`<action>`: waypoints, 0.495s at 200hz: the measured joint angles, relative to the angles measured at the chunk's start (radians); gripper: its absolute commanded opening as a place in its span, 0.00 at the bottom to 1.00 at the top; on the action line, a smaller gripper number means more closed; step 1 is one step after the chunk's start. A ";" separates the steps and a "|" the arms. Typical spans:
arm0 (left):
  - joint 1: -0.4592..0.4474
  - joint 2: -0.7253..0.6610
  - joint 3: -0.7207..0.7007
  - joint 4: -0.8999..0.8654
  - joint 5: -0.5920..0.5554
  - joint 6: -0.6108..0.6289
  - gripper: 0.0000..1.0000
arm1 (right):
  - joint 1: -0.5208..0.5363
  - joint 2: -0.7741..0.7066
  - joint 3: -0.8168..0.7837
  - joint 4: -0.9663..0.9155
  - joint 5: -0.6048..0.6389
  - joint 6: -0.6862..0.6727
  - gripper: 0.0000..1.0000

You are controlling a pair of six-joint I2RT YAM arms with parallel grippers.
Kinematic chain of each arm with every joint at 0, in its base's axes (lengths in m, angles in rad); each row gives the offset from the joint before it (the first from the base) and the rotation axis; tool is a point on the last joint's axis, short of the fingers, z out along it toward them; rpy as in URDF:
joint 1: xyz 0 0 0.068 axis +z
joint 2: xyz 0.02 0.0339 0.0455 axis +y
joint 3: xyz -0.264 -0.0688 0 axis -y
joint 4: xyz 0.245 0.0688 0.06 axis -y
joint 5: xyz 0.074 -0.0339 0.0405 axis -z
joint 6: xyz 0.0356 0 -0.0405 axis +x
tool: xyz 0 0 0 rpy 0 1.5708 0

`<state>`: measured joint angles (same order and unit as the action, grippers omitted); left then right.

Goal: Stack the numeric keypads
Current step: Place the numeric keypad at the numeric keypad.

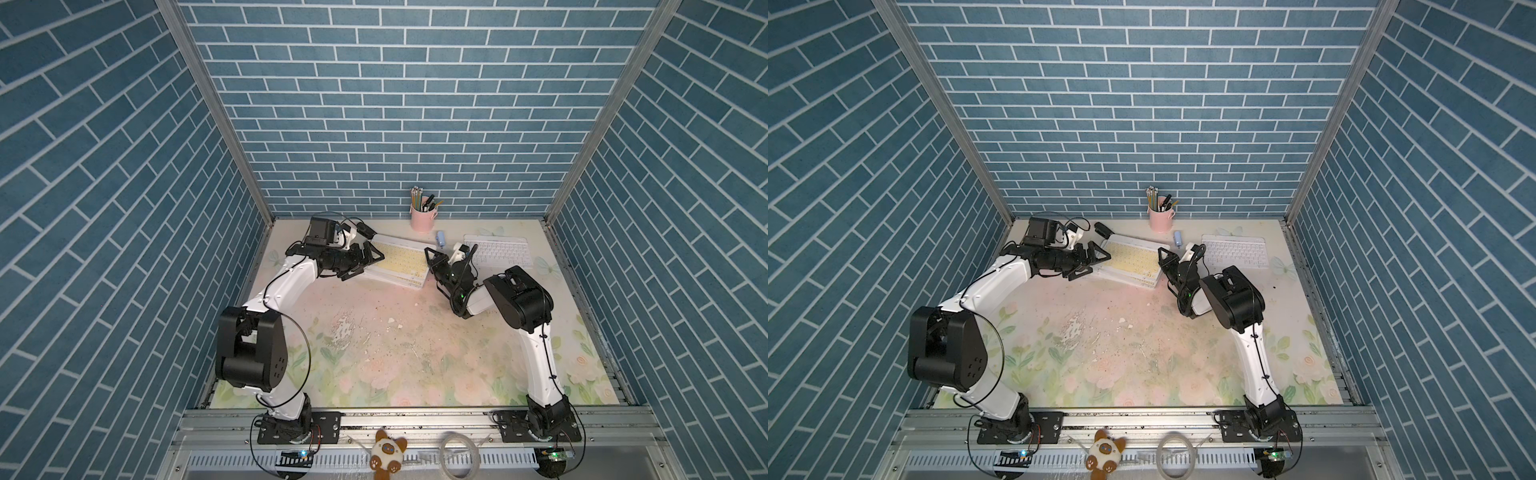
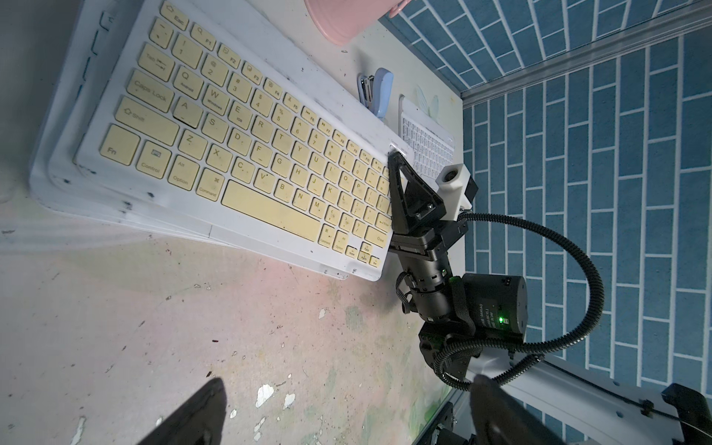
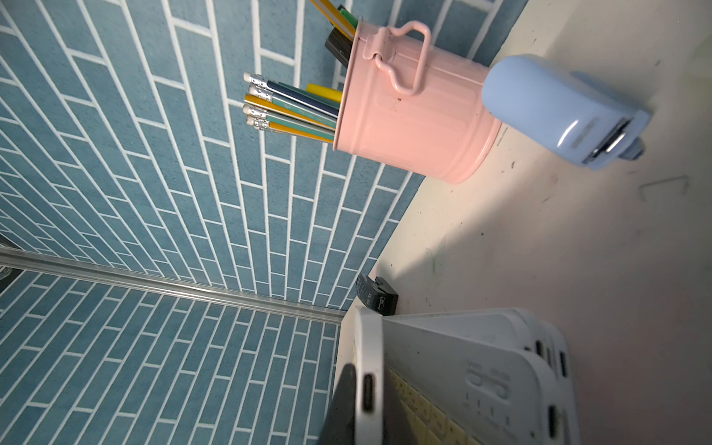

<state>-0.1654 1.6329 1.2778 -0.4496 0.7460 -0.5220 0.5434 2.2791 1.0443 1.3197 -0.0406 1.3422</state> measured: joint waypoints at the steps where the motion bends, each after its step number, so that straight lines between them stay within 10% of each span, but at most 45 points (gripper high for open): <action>1: 0.000 0.000 0.000 0.000 0.000 0.000 1.00 | 0.000 0.000 0.000 -0.001 0.000 -0.001 0.21; 99: 0.000 0.000 0.000 0.006 0.007 0.000 1.00 | 0.005 -0.180 -0.043 -0.332 -0.008 -0.093 0.35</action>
<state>-0.1658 1.6329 1.2774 -0.4431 0.7532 -0.5224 0.5484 2.0987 1.0016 0.9878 -0.0483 1.2495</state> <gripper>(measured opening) 0.995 0.340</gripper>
